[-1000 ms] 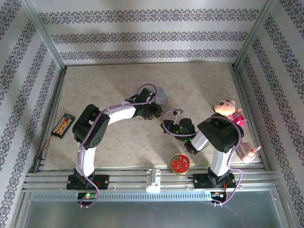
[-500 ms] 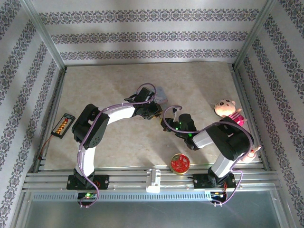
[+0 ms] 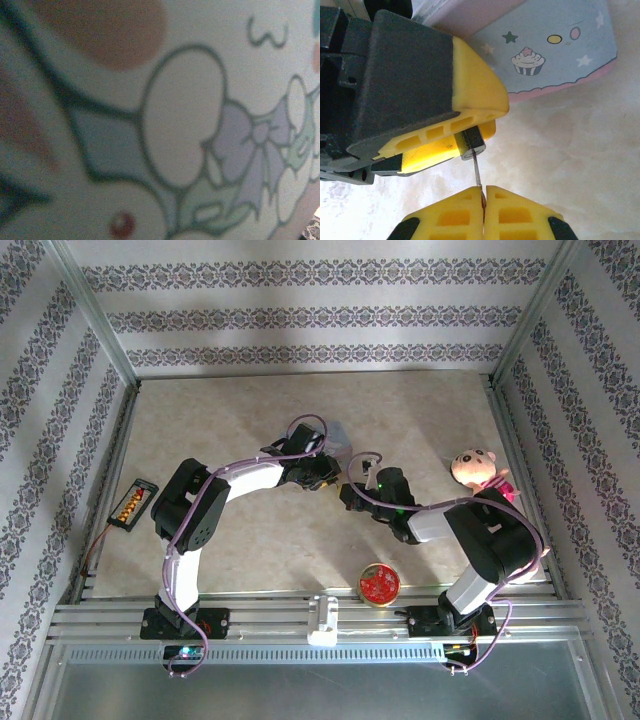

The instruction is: Unlock a padlock with a key

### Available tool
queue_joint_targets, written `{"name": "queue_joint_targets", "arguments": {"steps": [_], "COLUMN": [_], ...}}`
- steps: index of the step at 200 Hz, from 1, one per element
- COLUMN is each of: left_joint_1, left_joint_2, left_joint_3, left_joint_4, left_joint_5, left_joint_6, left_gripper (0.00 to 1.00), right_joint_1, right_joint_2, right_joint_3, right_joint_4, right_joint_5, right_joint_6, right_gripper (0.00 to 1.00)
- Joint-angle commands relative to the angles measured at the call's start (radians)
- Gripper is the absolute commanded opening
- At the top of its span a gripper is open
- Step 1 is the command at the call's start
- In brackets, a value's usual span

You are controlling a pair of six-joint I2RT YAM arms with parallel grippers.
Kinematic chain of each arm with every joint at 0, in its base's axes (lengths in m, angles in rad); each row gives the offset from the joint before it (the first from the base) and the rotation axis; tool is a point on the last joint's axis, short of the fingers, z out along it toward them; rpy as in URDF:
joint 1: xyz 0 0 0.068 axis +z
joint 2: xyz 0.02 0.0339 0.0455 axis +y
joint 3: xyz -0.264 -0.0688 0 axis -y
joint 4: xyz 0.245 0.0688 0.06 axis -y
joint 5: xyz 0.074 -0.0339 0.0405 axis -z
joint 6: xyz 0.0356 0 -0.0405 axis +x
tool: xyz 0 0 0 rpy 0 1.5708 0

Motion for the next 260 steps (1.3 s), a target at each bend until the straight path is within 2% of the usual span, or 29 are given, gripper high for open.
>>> {"name": "queue_joint_targets", "arguments": {"steps": [1, 91, 137, 216, 260], "left_joint_1": [-0.015, -0.015, -0.015, -0.017, -0.016], "left_joint_2": [-0.010, -0.019, -0.020, -0.025, -0.022], "left_joint_3": [-0.022, -0.037, -0.047, -0.051, -0.056], "left_joint_4": [-0.018, 0.000, 0.036, 0.041, 0.041], "left_joint_5": [0.115, 0.169, 0.185, 0.205, 0.205], "left_joint_6": [-0.025, -0.112, -0.181, -0.167, -0.165], "left_gripper": [0.02, 0.00, 0.00, 0.00, 0.00], "right_joint_1": [-0.036, -0.089, -0.084, -0.134, -0.140], "right_joint_2": [0.016, 0.111, 0.117, 0.113, 0.081], "right_joint_3": [0.049, 0.085, 0.087, 0.111, 0.130], "right_joint_4": [0.097, 0.189, 0.191, 0.193, 0.154], "right_joint_5": [-0.042, -0.148, -0.129, -0.176, -0.156], "right_joint_6": [0.014, 0.033, 0.003, 0.007, -0.015], "right_gripper": [0.00, 0.00, 0.00, 0.00, 0.00]}}
